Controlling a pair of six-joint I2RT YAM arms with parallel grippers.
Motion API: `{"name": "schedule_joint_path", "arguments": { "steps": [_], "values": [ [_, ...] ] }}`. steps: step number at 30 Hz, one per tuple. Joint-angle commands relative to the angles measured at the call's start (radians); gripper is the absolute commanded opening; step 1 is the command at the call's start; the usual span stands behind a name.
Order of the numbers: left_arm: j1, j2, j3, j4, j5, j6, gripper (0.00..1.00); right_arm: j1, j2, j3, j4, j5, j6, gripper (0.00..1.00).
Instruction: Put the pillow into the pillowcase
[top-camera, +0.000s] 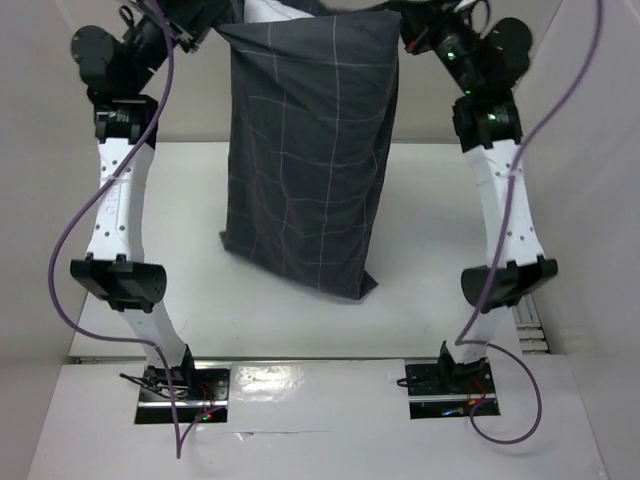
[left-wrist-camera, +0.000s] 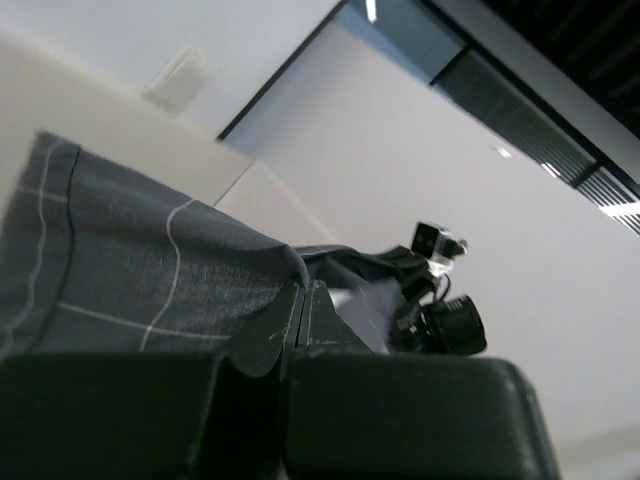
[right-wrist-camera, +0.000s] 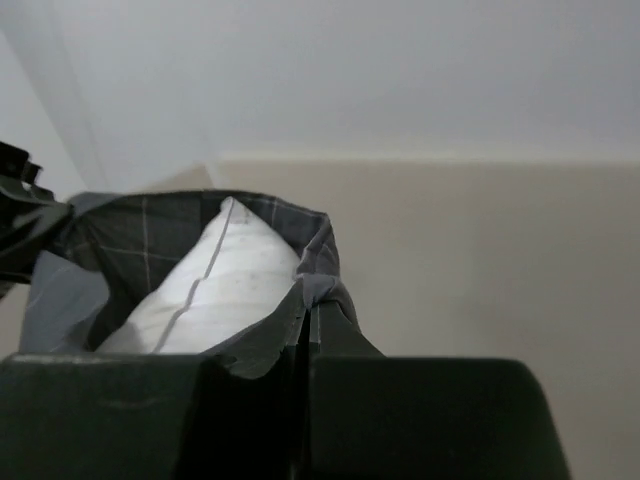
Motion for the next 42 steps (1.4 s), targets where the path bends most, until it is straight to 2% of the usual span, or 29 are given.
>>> {"name": "schedule_joint_path", "arguments": {
  "steps": [1, 3, 8, 12, 14, 15, 17, 18, 19, 21, 22, 24, 25, 26, 27, 28, 30, 33, 37, 42],
  "values": [
    [0.016, -0.219, 0.085, 0.195, -0.070, -0.002, 0.00, -0.003, -0.295, 0.031, 0.318, 0.021, 0.020, 0.00],
    [0.016, -0.316, -0.015, 0.205, -0.118, 0.050, 0.00, -0.003, -0.339, -0.040, 0.318, 0.021, 0.020, 0.00],
    [0.004, -0.372, -0.182, 0.212, -0.103, 0.053, 0.00, -0.003, -0.366, -0.271, 0.283, -0.010, 0.023, 0.00],
    [-0.005, -0.226, 0.011, 0.165, -0.058, 0.032, 0.00, -0.012, -0.258, -0.052, 0.192, -0.022, 0.014, 0.00],
    [-0.005, -0.226, 0.029, 0.144, -0.049, 0.044, 0.00, -0.012, -0.249, -0.035, 0.201, -0.022, 0.004, 0.00],
    [-0.005, -0.226, -0.018, 0.143, -0.049, 0.056, 0.00, -0.012, -0.276, -0.052, 0.212, -0.013, -0.008, 0.00],
    [-0.005, -0.288, -0.122, 0.171, -0.049, 0.056, 0.00, -0.012, -0.310, -0.185, 0.223, -0.013, -0.017, 0.00],
    [-0.014, -0.312, -0.254, 0.200, -0.037, 0.056, 0.00, -0.012, -0.345, -0.253, 0.232, -0.026, -0.017, 0.00],
    [-0.014, -0.348, -0.323, 0.215, -0.037, 0.056, 0.00, -0.012, -0.359, -0.398, 0.232, -0.046, -0.008, 0.00],
    [-0.024, -0.362, -0.461, 0.251, -0.028, 0.043, 0.00, -0.012, -0.370, -0.504, 0.256, -0.072, 0.033, 0.00],
    [-0.024, -0.362, -0.461, 0.269, -0.011, 0.029, 0.00, -0.012, -0.370, -0.500, 0.257, -0.085, 0.033, 0.00],
    [0.001, -0.317, -0.322, 0.254, 0.012, 0.004, 0.00, -0.012, -0.349, -0.347, 0.244, -0.085, 0.043, 0.00],
    [0.001, -0.298, -0.243, 0.220, 0.012, 0.004, 0.00, -0.012, -0.337, -0.269, 0.229, -0.074, 0.031, 0.00],
    [0.013, -0.257, -0.054, 0.176, -0.004, 0.050, 0.00, -0.012, -0.318, -0.185, 0.209, -0.065, 0.012, 0.00],
    [0.027, -0.232, 0.044, 0.127, -0.018, 0.070, 0.00, -0.012, -0.286, -0.104, 0.183, -0.065, 0.012, 0.00],
    [0.039, -0.212, 0.127, 0.089, -0.032, 0.070, 0.00, -0.012, -0.275, 0.019, 0.183, -0.065, 0.012, 0.00],
    [0.102, -0.201, 0.206, 0.112, -0.057, 0.011, 0.00, -0.012, -0.275, 0.063, 0.213, -0.036, 0.012, 0.00],
    [0.162, -0.241, 0.111, 0.237, -0.069, -0.100, 0.00, -0.012, -0.336, -0.002, 0.298, -0.007, 0.012, 0.00],
    [0.160, -0.270, -0.004, 0.252, -0.051, -0.100, 0.00, -0.012, -0.346, -0.040, 0.270, -0.017, 0.003, 0.00],
    [0.128, -0.289, -0.119, 0.246, -0.041, -0.051, 0.00, -0.012, -0.318, -0.169, 0.260, -0.031, 0.015, 0.00]
  ]
}}
